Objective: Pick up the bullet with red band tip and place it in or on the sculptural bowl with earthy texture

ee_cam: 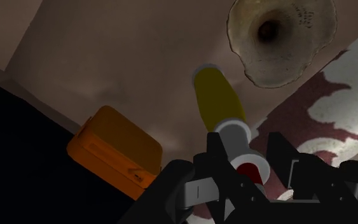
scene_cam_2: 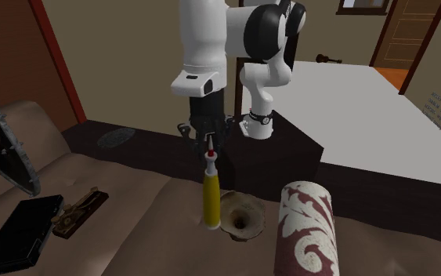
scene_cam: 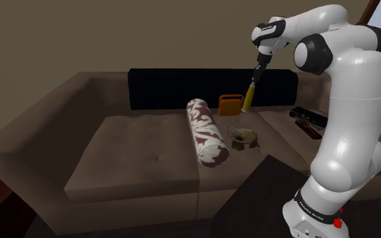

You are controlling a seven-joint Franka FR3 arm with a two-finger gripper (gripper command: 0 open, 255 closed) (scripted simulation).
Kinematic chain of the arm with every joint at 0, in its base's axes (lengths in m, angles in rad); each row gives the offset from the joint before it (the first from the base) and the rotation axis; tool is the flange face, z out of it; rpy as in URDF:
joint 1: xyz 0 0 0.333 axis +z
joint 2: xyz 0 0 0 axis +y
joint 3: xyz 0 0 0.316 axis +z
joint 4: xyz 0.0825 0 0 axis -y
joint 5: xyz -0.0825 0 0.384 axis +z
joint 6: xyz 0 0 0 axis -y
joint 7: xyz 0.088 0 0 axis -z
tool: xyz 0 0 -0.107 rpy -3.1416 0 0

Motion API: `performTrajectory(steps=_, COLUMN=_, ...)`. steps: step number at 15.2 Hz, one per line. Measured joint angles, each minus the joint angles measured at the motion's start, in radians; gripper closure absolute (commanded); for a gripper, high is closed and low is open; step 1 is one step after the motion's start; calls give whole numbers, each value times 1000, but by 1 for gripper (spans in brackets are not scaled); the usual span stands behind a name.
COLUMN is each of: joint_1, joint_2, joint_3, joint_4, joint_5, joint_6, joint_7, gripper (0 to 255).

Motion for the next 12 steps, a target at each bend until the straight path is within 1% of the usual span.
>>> performTrajectory(steps=2, joint_1=-2, joint_2=-3, joint_3=-2, joint_4=18, joint_5=-3, joint_6=-21, joint_7=2, gripper=255)
performTrajectory(steps=3, joint_1=7, joint_2=-23, joint_3=-4, joint_4=5, joint_5=-12, joint_6=-26, joint_7=9, gripper=255)
performTrajectory(steps=5, joint_1=36, joint_2=-86, joint_3=-10, joint_4=-48, joint_5=-44, joint_6=-26, joint_7=30, gripper=255)
performTrajectory(steps=8, joint_1=90, joint_2=-206, joint_3=-12, joint_4=-146, joint_5=-110, joint_6=-29, joint_7=86, gripper=255)
performTrajectory(steps=11, joint_1=131, joint_2=-333, joint_3=-2, joint_4=-235, joint_5=-181, joint_6=-45, joint_7=147, gripper=255)
performTrajectory(steps=12, joint_1=139, joint_2=-358, joint_3=3, joint_4=-244, joint_5=-195, joint_6=-57, joint_7=164, gripper=255)
